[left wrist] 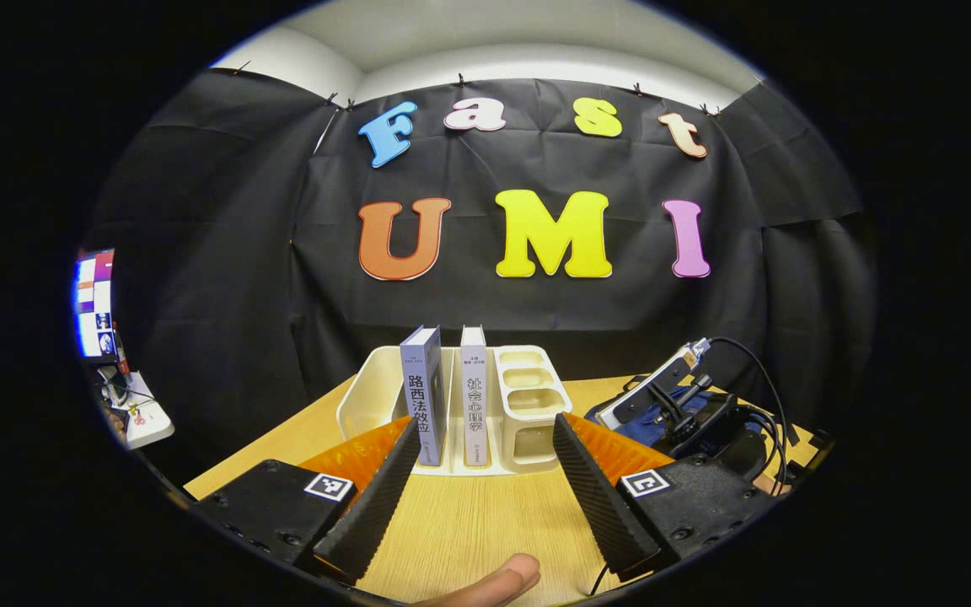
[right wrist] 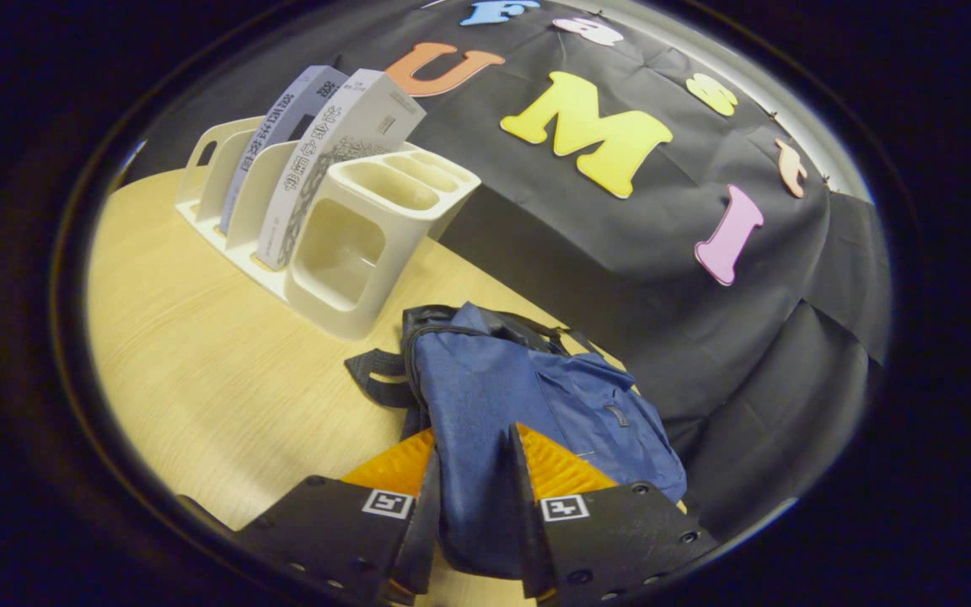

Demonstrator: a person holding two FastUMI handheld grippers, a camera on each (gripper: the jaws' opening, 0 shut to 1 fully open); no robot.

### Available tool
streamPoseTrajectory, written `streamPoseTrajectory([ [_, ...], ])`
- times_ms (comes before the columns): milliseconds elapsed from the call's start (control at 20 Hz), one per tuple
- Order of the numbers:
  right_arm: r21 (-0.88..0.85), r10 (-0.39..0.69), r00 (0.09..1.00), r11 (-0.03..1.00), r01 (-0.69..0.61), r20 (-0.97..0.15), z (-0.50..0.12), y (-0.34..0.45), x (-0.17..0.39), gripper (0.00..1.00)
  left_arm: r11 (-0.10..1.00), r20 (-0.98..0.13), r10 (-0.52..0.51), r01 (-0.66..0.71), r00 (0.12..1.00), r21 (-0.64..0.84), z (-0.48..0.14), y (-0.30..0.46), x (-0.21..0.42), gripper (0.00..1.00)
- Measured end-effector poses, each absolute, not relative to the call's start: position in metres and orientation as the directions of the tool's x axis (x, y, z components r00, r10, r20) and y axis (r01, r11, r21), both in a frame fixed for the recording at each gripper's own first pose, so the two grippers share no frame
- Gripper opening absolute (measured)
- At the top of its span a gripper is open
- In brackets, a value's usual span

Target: Open the schoolbag, grab two books from the bookshelf and put them into the schoolbag.

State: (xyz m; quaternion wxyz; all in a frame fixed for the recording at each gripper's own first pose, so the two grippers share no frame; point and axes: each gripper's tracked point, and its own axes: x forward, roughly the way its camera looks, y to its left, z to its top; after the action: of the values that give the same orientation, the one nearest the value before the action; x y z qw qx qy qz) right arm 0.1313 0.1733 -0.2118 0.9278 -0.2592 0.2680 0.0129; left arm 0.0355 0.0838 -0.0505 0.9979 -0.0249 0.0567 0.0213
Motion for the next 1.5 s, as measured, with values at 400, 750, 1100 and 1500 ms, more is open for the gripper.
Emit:
streamPoseTrajectory([
  [400,-0.309,-0.025,0.824,0.933,-0.184,-0.566,-0.189,0.159,0.141,0.00,0.999,-0.102,0.045,-0.046,0.994,-0.005,-0.056,0.074,0.045,0.99],
  [750,-0.200,0.084,0.854,0.956,-0.214,-0.513,-0.138,0.126,0.154,0.00,0.994,-0.184,0.101,-0.105,0.978,-0.012,-0.085,0.079,0.060,0.99],
  [1100,-0.164,0.136,0.881,0.959,-0.232,-0.452,-0.096,0.083,0.177,0.00,0.993,-0.202,0.071,-0.089,0.977,-0.081,-0.091,0.075,0.081,1.00],
  [1500,-0.110,0.191,0.884,0.959,-0.260,-0.426,-0.072,0.030,0.204,0.00,0.985,-0.208,0.109,-0.134,0.972,-0.107,-0.080,0.102,0.119,0.97],
])
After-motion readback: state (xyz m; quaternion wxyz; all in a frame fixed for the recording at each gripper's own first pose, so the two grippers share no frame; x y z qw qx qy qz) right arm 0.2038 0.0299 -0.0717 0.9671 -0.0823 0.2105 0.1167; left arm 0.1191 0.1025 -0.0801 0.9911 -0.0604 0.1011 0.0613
